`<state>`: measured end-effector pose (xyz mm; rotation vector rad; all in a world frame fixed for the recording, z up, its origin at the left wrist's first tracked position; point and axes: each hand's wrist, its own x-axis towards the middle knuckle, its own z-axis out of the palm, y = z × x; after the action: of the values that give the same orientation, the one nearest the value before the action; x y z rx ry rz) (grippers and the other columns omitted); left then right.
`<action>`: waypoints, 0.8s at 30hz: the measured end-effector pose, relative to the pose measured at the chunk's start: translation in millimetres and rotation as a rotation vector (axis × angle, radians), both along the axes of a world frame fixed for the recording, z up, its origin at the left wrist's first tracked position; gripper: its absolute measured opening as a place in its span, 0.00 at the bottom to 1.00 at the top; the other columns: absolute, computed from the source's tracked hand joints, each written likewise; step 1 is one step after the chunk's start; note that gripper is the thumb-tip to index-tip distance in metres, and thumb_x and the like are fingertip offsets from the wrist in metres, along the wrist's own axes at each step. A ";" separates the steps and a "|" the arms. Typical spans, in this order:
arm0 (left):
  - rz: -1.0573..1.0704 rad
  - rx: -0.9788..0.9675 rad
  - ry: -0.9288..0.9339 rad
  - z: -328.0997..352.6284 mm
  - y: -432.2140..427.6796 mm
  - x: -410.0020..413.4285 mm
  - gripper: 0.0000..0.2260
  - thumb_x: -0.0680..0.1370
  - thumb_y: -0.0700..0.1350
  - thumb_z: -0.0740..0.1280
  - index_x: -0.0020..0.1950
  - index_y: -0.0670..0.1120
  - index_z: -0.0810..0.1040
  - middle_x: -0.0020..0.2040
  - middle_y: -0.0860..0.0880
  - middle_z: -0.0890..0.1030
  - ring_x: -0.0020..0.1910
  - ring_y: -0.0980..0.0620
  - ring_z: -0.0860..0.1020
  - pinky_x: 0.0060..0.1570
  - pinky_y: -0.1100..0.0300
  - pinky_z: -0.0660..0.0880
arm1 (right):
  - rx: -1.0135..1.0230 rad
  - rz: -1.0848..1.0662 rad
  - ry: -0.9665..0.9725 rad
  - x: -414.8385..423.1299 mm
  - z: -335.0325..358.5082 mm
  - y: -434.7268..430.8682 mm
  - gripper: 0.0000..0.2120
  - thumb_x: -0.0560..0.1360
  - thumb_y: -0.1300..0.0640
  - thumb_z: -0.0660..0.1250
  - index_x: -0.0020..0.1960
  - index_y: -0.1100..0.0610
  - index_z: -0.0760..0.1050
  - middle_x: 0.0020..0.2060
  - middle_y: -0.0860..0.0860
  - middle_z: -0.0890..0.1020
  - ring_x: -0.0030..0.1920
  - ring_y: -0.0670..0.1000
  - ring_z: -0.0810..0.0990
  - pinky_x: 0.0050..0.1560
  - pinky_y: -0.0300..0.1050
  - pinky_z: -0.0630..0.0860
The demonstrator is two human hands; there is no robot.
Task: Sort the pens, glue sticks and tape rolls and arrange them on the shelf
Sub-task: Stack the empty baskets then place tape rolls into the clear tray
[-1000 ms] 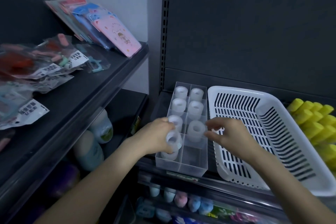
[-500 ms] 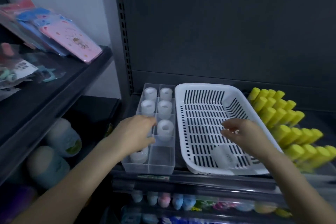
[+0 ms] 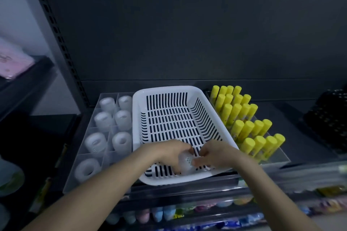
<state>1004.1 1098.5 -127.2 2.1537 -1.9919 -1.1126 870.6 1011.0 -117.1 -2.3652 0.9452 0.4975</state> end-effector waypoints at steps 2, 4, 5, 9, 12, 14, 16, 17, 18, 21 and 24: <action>0.077 -0.036 0.001 -2.7 -2.1 5.8 0.22 0.71 0.40 0.72 0.63 0.45 0.70 0.54 0.50 0.77 0.52 0.51 0.76 0.50 0.57 0.77 | 0.037 -0.006 -0.018 1.1 -0.9 2.2 0.23 0.69 0.43 0.68 0.28 0.56 0.63 0.25 0.51 0.65 0.28 0.49 0.64 0.33 0.44 0.59; 0.160 -0.065 -0.013 -3.7 -2.2 11.6 0.25 0.70 0.41 0.73 0.65 0.46 0.69 0.58 0.50 0.75 0.53 0.52 0.75 0.49 0.60 0.76 | 0.046 0.000 -0.029 6.1 -1.6 6.3 0.22 0.69 0.45 0.70 0.28 0.55 0.63 0.26 0.49 0.64 0.28 0.48 0.64 0.30 0.41 0.58; 0.185 -0.074 -0.027 -4.3 -1.6 14.2 0.28 0.69 0.42 0.73 0.67 0.47 0.67 0.60 0.50 0.74 0.54 0.52 0.74 0.49 0.60 0.74 | 0.054 -0.004 -0.046 9.5 -2.8 7.4 0.19 0.69 0.46 0.70 0.31 0.56 0.67 0.28 0.49 0.66 0.29 0.47 0.65 0.30 0.40 0.59; 0.194 -0.098 -0.079 -4.1 4.0 23.3 0.29 0.69 0.44 0.75 0.67 0.49 0.67 0.63 0.51 0.73 0.55 0.52 0.73 0.50 0.60 0.73 | 0.003 0.019 -0.098 16.2 -3.7 4.1 0.20 0.66 0.50 0.74 0.54 0.60 0.76 0.45 0.52 0.79 0.42 0.49 0.74 0.41 0.42 0.72; 0.282 -0.196 -0.053 5.4 15.9 28.6 0.25 0.67 0.47 0.76 0.59 0.50 0.68 0.54 0.52 0.74 0.48 0.54 0.73 0.42 0.63 0.70 | 0.104 -0.084 -0.285 7.4 3.9 -2.8 0.25 0.66 0.54 0.75 0.60 0.56 0.72 0.51 0.50 0.77 0.48 0.48 0.76 0.49 0.40 0.74; 0.393 -0.295 0.061 14.5 28.4 33.5 0.22 0.66 0.47 0.77 0.53 0.51 0.67 0.50 0.53 0.74 0.45 0.55 0.73 0.39 0.64 0.69 | 0.263 -0.125 -0.400 1.9 10.0 -1.7 0.28 0.68 0.58 0.73 0.65 0.56 0.69 0.53 0.48 0.75 0.51 0.47 0.76 0.48 0.36 0.73; 0.494 -0.393 0.197 25.1 46.3 40.3 0.23 0.65 0.46 0.77 0.52 0.52 0.68 0.51 0.55 0.74 0.50 0.56 0.74 0.46 0.62 0.73 | 0.296 -0.107 -0.461 0.4 13.4 3.3 0.26 0.69 0.61 0.72 0.65 0.56 0.69 0.56 0.51 0.75 0.53 0.48 0.76 0.52 0.39 0.75; 0.542 -0.428 0.265 30.4 57.0 44.7 0.24 0.65 0.45 0.78 0.54 0.53 0.68 0.53 0.56 0.74 0.52 0.56 0.74 0.51 0.61 0.74 | 0.272 -0.083 -0.489 1.9 15.6 7.3 0.24 0.69 0.62 0.71 0.63 0.55 0.70 0.56 0.52 0.76 0.53 0.49 0.77 0.54 0.42 0.76; 0.586 -0.452 0.322 34.7 68.0 50.1 0.26 0.65 0.44 0.78 0.55 0.54 0.68 0.55 0.56 0.73 0.55 0.55 0.74 0.55 0.59 0.74 | 0.242 -0.060 -0.514 4.7 18.0 11.6 0.21 0.68 0.63 0.71 0.59 0.53 0.71 0.55 0.52 0.76 0.52 0.49 0.77 0.55 0.44 0.76; 0.700 -0.479 0.399 41.6 104.7 71.4 0.28 0.63 0.43 0.78 0.58 0.56 0.70 0.56 0.55 0.75 0.58 0.55 0.75 0.59 0.57 0.74 | 0.202 0.010 -0.585 19.2 28.6 27.6 0.19 0.67 0.65 0.71 0.51 0.47 0.70 0.51 0.52 0.77 0.51 0.52 0.78 0.53 0.48 0.78; 0.788 -0.521 0.434 46.3 143.5 91.6 0.28 0.55 0.53 0.77 0.54 0.55 0.76 0.51 0.52 0.81 0.53 0.54 0.79 0.56 0.56 0.76 | 0.208 0.076 -0.633 39.1 39.2 47.4 0.19 0.66 0.63 0.73 0.51 0.48 0.71 0.50 0.49 0.78 0.50 0.49 0.78 0.54 0.47 0.78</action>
<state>1095.7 1242.1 -80.9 1.8916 -0.9456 -0.7238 909.7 1058.4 -77.9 -2.1588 0.4847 -0.1292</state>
